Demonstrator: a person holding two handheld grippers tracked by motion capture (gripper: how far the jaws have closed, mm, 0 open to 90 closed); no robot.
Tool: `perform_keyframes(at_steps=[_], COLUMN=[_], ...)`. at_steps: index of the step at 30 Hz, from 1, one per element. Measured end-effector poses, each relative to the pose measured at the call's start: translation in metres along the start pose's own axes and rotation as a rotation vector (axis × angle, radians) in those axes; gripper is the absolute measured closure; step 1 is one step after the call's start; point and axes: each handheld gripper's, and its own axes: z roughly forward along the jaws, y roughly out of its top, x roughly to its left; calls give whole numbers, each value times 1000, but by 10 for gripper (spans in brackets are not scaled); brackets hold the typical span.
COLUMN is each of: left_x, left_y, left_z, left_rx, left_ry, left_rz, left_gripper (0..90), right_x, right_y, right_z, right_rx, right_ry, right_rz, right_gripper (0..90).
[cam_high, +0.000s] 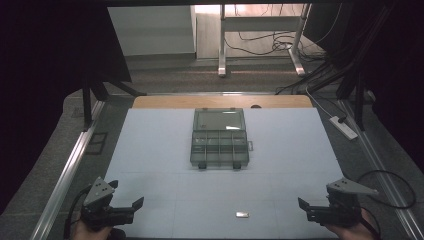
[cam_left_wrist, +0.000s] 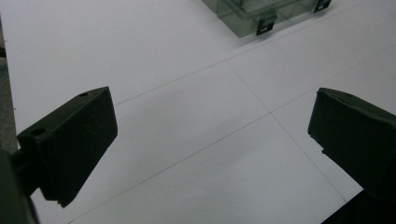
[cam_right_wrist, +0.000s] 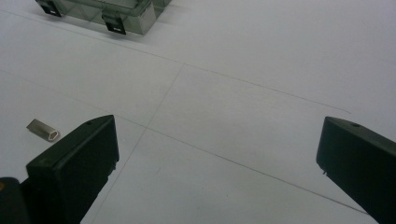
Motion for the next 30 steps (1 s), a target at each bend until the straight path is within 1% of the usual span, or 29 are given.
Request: perform_keyframes(at_steps=[2, 7, 16, 20, 29, 30], left_x=[0, 2, 0, 0, 0, -1], left_y=[0, -1, -1, 0, 0, 0], left_z=[0, -1, 0, 0, 0, 0], left_rx=[3, -6, 1, 4, 6, 6], left_ry=[0, -9, -6, -4, -4, -3], left_rz=[-1, -17, -4, 0, 8, 9], left_gripper=[15, 16, 17, 17, 16, 16], right_x=[1, 1, 2, 3, 2, 3], right_y=[0, 1, 1, 2, 2, 3], right_z=[0, 2, 3, 4, 3, 4], right_rx=[2, 16, 32, 38, 38, 40], right_ry=[-2, 0, 9, 14, 47, 59], right_rz=[-3, -7, -19, -33, -38, -47], right_gripper=[0, 0, 0, 0, 0, 0])
